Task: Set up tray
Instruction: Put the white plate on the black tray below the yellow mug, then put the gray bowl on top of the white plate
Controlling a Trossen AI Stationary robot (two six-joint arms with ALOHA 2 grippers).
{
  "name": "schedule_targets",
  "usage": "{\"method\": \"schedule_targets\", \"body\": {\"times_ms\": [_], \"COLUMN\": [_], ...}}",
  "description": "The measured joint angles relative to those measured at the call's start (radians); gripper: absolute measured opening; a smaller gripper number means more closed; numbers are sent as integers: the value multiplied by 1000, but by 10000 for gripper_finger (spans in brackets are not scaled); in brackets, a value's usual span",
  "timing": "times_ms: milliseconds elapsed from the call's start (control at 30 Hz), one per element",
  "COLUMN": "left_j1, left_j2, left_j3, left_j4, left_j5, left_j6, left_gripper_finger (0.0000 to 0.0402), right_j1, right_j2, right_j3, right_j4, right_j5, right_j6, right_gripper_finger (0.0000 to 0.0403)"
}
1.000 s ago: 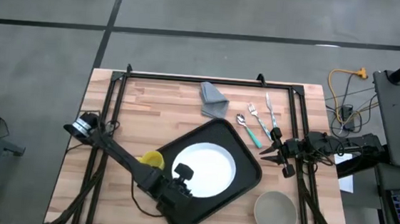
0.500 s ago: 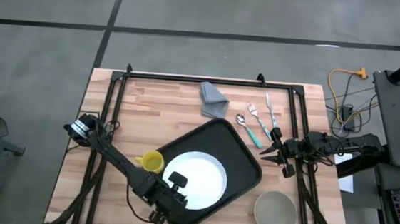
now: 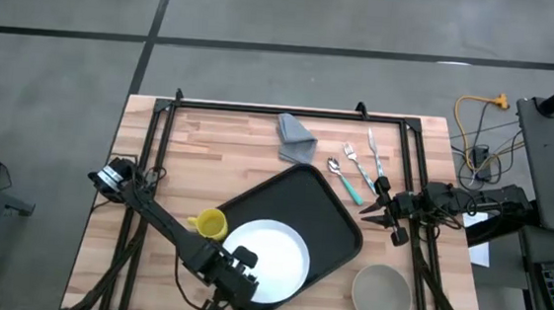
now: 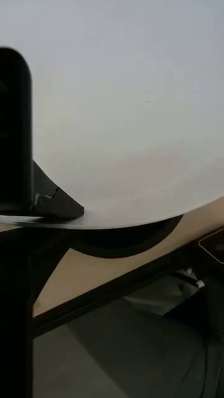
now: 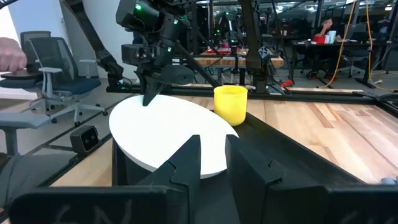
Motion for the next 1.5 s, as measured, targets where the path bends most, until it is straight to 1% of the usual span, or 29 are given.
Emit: {"method": "schedule_targets", "body": {"times_ms": [200,833,933,1167,1233,1400,1500], "left_j1": [0,12,28,66,75,95,98], "left_j2": [0,0,0,-2,-6,-22,-53], "left_j3": [-3,-4,-4,-4,-10,-17,-23], "left_j4": [1,-21,-41,-207,-206,-204,-198], "left_j5": [3,15,11,9,-6,-8,-8], "left_j6": [-14,-20,-17,-16,-6,12,24], "left_gripper_finger": [5,85,88,88,88,88,88], "right_j1": [0,0,0,0,0,0,0], "right_j2": [0,0,0,0,0,0,0], "right_j3": [0,0,0,0,0,0,0], "right_j4": [0,0,0,0,0,0,0], "right_j5": [0,0,0,0,0,0,0], "right_j6": [0,0,0,0,0,0,0], "right_gripper_finger": [68,68,68,68,68,68,68]}}
